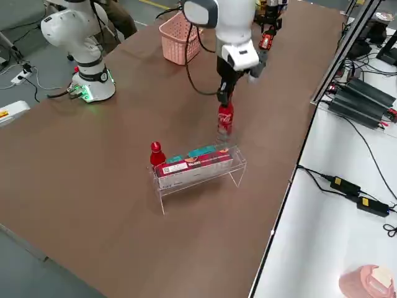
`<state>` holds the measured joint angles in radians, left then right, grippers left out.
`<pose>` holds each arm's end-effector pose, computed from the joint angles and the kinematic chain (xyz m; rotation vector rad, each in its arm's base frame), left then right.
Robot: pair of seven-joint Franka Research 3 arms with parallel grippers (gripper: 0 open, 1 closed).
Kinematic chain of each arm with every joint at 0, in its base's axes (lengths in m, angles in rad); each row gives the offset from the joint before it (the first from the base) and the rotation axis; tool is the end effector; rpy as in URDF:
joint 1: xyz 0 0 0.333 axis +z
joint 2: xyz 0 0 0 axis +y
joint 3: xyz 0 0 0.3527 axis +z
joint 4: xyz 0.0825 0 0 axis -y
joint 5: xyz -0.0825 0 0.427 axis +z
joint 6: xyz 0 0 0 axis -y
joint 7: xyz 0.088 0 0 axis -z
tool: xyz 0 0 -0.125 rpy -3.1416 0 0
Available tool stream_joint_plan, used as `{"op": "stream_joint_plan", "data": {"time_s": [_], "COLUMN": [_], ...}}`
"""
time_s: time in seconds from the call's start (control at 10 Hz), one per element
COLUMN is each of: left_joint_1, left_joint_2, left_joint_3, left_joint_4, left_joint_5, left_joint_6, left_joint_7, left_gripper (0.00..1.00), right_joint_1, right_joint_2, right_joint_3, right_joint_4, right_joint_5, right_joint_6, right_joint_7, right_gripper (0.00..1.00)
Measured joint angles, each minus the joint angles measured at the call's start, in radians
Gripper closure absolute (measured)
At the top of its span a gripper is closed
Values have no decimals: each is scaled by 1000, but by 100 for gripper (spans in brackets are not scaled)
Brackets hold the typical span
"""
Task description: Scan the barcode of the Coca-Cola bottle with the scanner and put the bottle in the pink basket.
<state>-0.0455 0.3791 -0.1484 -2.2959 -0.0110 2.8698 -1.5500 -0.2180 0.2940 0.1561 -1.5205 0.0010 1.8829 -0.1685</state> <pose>0.5728 -0.1141 0.1827 2.2731 1.8804 0.1239 0.7090 -0.0564 0.5072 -3.0984 -0.1521 -0.1190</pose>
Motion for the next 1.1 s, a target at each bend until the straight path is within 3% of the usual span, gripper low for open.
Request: {"op": "stream_joint_plan", "data": {"time_s": [0.1, 0.3, 0.5, 0.7, 1.0, 1.1], "left_joint_1": [0, 1, 0, 0, -2, -2], "left_joint_2": [8, 17, 17, 19, 22, 21], "left_joint_3": [0, 0, 0, -1, -2, -2], "left_joint_4": [0, 0, 1, -1, 2, 20], "left_joint_5": [1, 22, 42, 95, 108, 109], "left_joint_6": [8, 18, 22, 22, 11, -41], "left_joint_7": [0, 1, 5, 11, 14, 21], "left_gripper": [2, 15, 47, 68, 74, 75], "right_joint_1": [1, 7, 16, 52, 136, 162], "right_joint_2": [-50, -108, -114, -115, -113, -113], "right_joint_3": [25, 62, 154, 215, 221, 222], "right_joint_4": [-44, -112, -145, -156, -179, -181], "right_joint_5": [32, 107, 131, 200, 240, 241], "right_joint_6": [-5, -60, -68, -56, 17, 25], "right_joint_7": [7, 9, 37, 108, 142, 160], "right_gripper": [65, 65, 65, 65, 65, 65]}}
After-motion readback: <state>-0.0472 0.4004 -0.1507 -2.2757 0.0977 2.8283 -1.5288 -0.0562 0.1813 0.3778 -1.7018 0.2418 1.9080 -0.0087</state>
